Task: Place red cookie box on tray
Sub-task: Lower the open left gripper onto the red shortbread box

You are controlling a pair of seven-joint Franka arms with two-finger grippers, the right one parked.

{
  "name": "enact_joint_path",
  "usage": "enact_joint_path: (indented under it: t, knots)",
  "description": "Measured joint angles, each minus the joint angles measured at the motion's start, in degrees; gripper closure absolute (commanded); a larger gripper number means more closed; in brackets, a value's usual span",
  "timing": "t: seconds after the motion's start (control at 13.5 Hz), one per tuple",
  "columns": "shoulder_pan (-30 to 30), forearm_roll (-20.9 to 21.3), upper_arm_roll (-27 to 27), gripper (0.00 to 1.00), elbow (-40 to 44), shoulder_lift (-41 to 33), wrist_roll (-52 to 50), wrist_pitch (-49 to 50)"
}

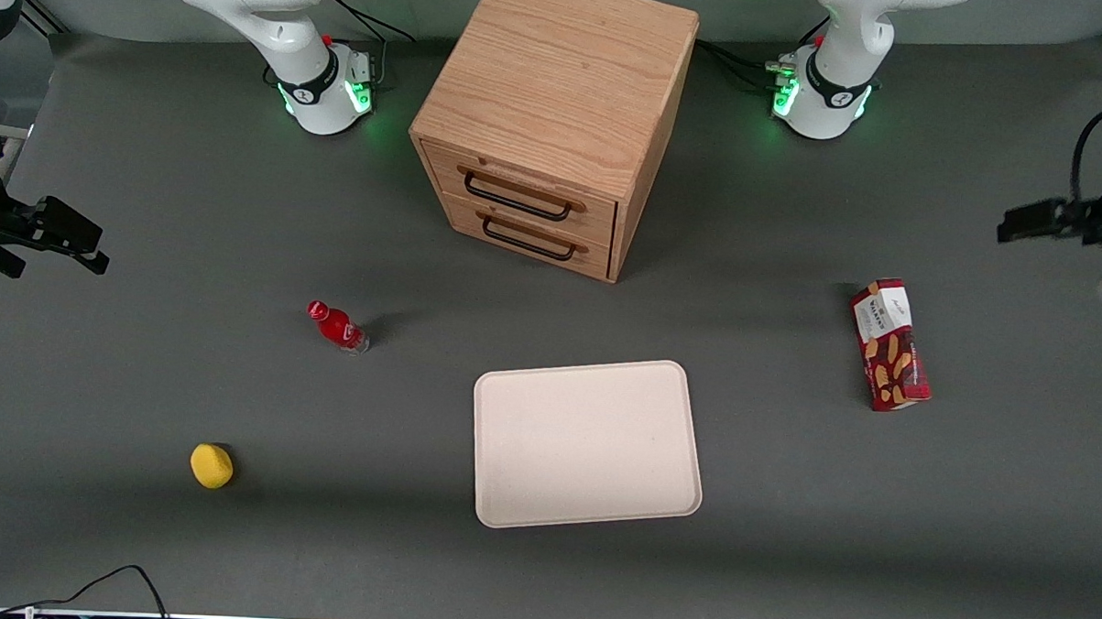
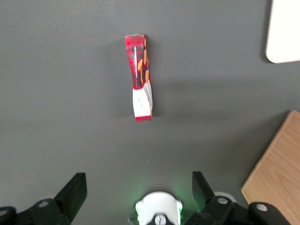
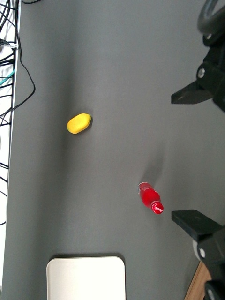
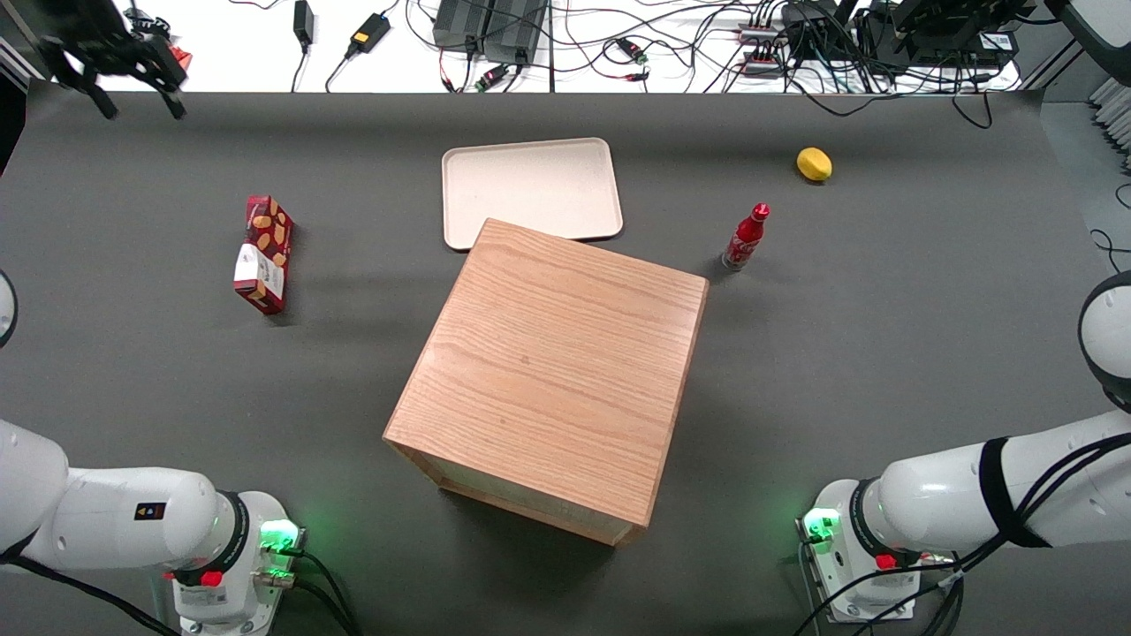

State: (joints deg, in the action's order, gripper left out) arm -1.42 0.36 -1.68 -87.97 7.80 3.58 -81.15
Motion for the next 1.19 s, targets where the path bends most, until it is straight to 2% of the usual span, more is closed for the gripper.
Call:
enact_joint_path:
  t: [0.3, 0.59, 0.67, 0.74, 0.81, 0.96, 1.19]
  knots:
    - [-0.05, 0.08, -0.12, 0.00, -16.15, 4.28, 0.72, -22.30]
    - [-0.24, 0.16, -0.21, 0.00, -27.48, 8.42, 3.70, -41.84]
    - [-0.33, 0.16, -0.30, 0.08, -29.71, 9.14, 4.35, -46.30]
    - [-0.41, 0.17, -0.41, 0.61, -31.85, 9.72, 4.61, -50.46]
    - [-0.45, 0.17, -0.51, 1.00, -34.06, 10.15, 4.68, -54.37]
    - [-0.49, 0.17, -0.61, 1.00, -37.03, 10.57, 4.76, -58.20]
    - [-0.52, 0.16, -1.40, 1.00, -37.53, 10.44, 4.94, -58.69]
